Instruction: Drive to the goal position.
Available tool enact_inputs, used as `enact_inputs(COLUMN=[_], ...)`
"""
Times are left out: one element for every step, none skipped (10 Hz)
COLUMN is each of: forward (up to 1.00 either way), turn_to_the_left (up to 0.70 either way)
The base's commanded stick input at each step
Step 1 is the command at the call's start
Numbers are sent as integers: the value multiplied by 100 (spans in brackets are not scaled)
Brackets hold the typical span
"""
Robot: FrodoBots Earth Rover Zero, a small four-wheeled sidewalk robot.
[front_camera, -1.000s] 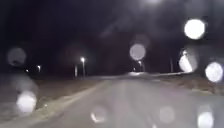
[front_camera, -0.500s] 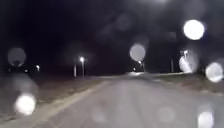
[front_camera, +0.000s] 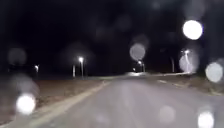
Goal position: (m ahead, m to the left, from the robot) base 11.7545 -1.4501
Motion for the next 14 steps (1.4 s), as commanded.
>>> enact_inputs(forward=[100, 100, 100, 100, 100, 100, 100, 100, 100, 100, 100, 100, 100, 100], turn_to_the_left=[-7, -8, -10, -11, -7, -3, -5, -5, 0, -1, -2, -2, -1, 0])
